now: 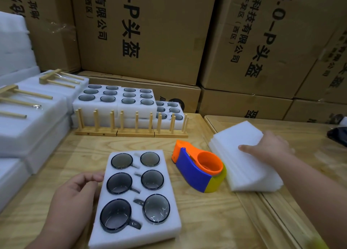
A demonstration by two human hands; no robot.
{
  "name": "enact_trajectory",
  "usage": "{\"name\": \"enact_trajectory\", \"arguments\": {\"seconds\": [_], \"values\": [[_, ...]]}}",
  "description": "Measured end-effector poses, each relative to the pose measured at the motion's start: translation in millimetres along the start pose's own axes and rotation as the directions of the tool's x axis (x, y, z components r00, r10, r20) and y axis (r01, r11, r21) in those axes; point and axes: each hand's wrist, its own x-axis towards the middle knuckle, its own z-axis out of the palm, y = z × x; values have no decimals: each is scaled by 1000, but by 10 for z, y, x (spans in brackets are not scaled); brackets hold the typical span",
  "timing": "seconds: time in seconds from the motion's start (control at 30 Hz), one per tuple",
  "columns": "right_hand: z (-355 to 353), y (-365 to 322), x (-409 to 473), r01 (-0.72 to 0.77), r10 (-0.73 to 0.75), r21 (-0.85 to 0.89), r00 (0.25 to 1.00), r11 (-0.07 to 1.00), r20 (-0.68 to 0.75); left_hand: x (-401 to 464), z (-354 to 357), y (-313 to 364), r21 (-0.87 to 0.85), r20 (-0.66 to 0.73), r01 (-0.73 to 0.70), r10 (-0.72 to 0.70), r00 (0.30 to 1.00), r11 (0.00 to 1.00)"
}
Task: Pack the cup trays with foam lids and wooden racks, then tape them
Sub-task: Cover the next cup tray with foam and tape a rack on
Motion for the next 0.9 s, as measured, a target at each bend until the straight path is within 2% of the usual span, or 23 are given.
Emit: {"name": "enact_trajectory", "arguments": {"seconds": [0.2, 0.6, 0.73, 0.9], "values": [[-187, -82, -37, 87, -92, -51, 988, 995, -120, -4, -3, 7, 15, 4, -15, 15, 1000, 1000], [-645, -316, -48, 250, -252, -36, 940, 968, -230, 18, 7, 19, 29, 0, -35, 35, 999, 999], [-863, -495, -152, 294, -294, -42, 913, 955, -282, 28, -8, 4, 57, 2, -24, 24, 1000, 998], [-1091, -794, -336, 422, -391, 18, 854, 906, -344, 29, 9, 21, 52, 18, 5, -6, 1000, 999]]}}
